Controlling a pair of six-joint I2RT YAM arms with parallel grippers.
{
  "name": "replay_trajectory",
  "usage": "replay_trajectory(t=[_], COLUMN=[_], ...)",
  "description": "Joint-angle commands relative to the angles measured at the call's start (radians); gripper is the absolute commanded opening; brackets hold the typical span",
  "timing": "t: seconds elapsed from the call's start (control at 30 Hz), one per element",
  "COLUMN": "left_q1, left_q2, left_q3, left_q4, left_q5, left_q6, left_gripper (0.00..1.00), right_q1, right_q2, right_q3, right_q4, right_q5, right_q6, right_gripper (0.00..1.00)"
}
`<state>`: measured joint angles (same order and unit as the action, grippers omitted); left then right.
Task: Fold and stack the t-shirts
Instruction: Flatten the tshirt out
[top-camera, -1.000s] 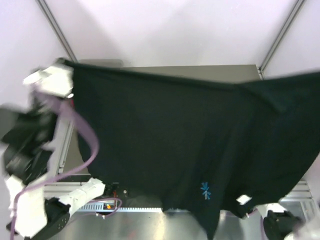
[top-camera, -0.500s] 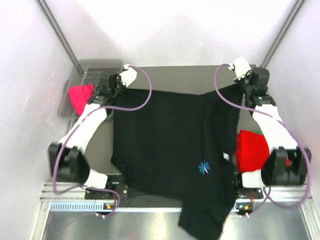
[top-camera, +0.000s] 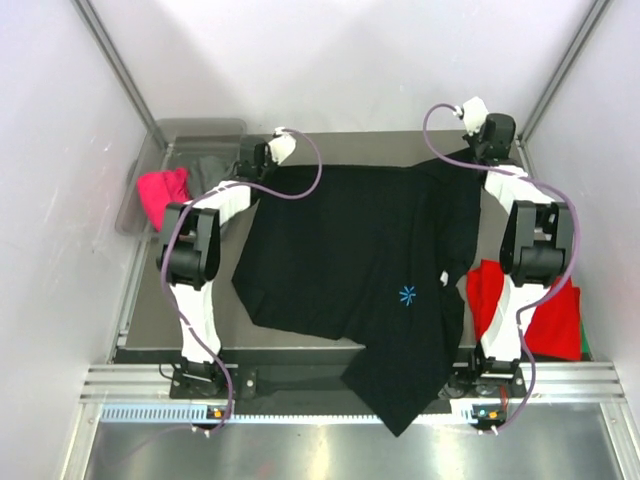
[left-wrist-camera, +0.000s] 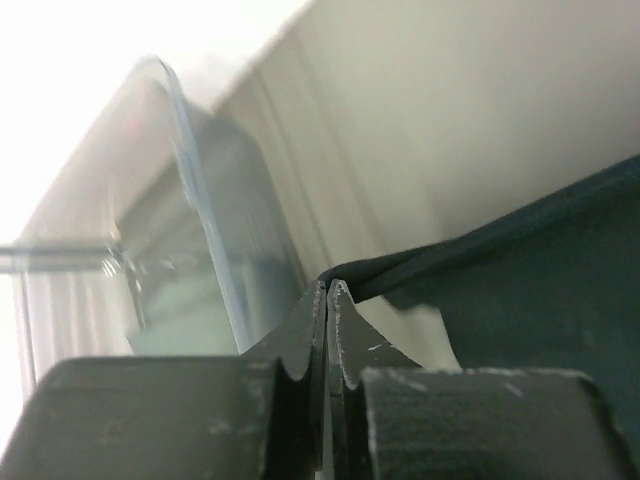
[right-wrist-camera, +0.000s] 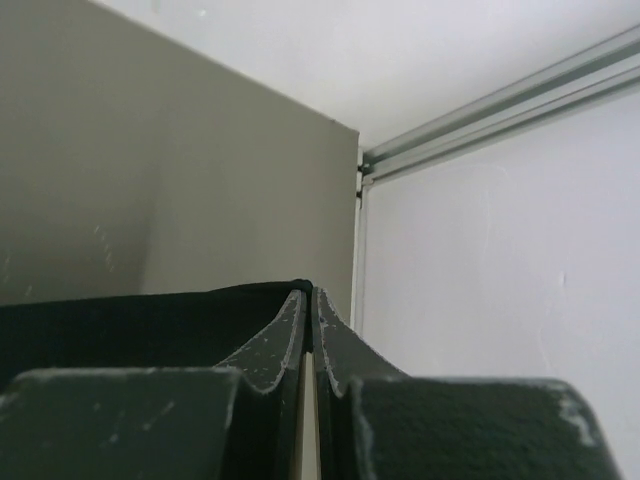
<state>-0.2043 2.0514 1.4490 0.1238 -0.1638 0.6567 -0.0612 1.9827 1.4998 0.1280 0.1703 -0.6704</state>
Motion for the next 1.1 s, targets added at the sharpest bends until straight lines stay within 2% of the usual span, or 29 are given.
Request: replay_trajectory(t=[0.0,0.2,0.33,0.37,0.5,0.6,0.7,0.73,0.77,0.87,1.07], left_q1=[0.009,-0.003,-0.015,-0.021,-0.03,-0.038,-0.038,-0.037,-0.04,-0.058,-0.069], left_q2=[0.068,0.277,0.394,0.412,0.51,0.581,0.682,0.714,0.766,0.791,0.693], left_q3=[0.1,0.327,0.442,0.444,0.473,0.618,0.841,0.941,0.974,0.992,0.8], left_q4=[0.215,0.428,0.592,0.691,0.894,0.829,0.755,0.749,0.751,0.783,0.881], left_q5=[-0.043,-0.056,-0.023,0.012,0.154,0.203,0.228,0.286,0.331,0.412,0.322], left_q6=[0.03,0.11,0.201,0.233,0.285,0.219,0.13,0.12,0.139,0.222,0.201], left_gripper=[0.0,0.0,0.0,0.0,0.0,0.0,0.0,0.0,0.0,0.0,0.0], right_q1=[-0.038,-0.042,-0.014,0.001,0.027,0.029,0.029,0.031,0.034,0.043,0.044], right_q2=[0.062,0.166,0.171,0.168,0.171,0.195,0.229,0.237,0.245,0.255,0.237], right_q3=[0.146,0.29,0.274,0.251,0.203,0.235,0.295,0.307,0.325,0.323,0.28], right_q4=[0.099,0.029,0.01,0.024,0.084,0.068,0.029,0.016,0.001,0.005,0.033], right_q5=[0.087,0.08,0.058,0.061,0.084,0.087,0.086,0.083,0.083,0.086,0.106], right_q6=[0.031,0.097,0.117,0.106,0.042,0.035,0.06,0.075,0.08,0.101,0.14], right_gripper=[0.0,0.0,0.0,0.0,0.0,0.0,0.0,0.0,0.0,0.0,0.0])
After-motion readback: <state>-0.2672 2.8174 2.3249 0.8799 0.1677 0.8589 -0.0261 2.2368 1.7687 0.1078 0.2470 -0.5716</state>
